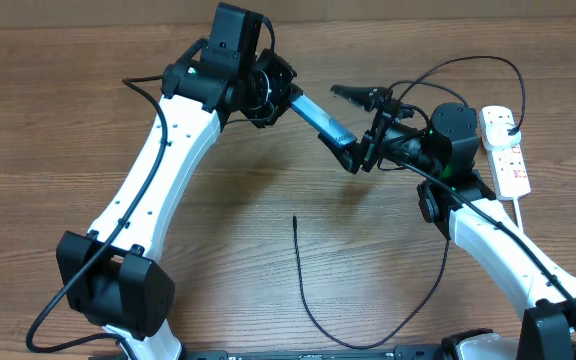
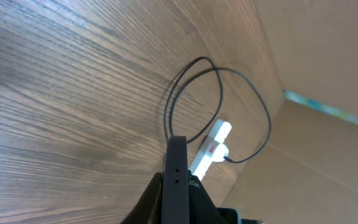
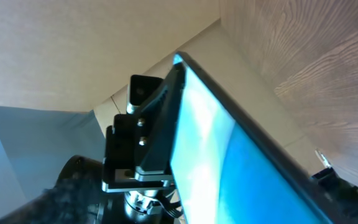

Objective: Plug charger to phone and switch on socket
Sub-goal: 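Open the right gripper and lift the phone away with the left gripper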

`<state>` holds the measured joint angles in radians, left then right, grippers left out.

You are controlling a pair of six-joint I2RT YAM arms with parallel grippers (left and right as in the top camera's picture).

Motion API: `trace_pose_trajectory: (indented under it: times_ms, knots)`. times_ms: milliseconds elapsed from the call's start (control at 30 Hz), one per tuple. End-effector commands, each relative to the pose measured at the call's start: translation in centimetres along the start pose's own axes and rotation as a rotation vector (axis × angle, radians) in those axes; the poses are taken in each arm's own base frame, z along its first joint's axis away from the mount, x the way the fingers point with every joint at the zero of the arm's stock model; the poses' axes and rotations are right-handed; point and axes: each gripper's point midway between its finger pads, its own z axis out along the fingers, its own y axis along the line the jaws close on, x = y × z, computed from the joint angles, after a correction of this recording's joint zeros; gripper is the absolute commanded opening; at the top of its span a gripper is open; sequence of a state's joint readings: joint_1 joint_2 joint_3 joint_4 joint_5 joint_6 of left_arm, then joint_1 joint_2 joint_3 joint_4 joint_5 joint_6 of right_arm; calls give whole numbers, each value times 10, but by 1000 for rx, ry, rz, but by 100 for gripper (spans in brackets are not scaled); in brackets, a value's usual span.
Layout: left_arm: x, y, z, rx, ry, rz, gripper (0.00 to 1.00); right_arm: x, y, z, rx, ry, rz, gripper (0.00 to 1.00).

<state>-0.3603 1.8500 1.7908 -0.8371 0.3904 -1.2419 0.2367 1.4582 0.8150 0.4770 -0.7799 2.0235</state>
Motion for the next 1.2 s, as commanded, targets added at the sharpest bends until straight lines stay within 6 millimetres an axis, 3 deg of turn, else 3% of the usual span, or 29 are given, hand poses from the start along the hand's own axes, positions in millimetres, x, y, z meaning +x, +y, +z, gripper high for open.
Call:
trace_pose_trajectory:
  times_ms: [0,100,500,733,967,1167]
  knots:
    - [1,0,-2,2,2,51,4,0,11,-1,-33,-15,119,94]
    - [-2,1,-3,3,-3,48,4,0,11,-1,-33,-15,119,100]
    - [-19,6,-9,4,-25,46,4,-9,-4,-1,18,-52,154,100]
    - [-38,12,-21,29,2,88,5,-26,-21,-7,74,-119,149,100]
    - [-54,34,-39,26,57,157,7,-56,-14,-28,71,-197,-5,100]
    - [-37,18,-58,216,221,326,10,-73,-38,-41,185,-242,-190,100]
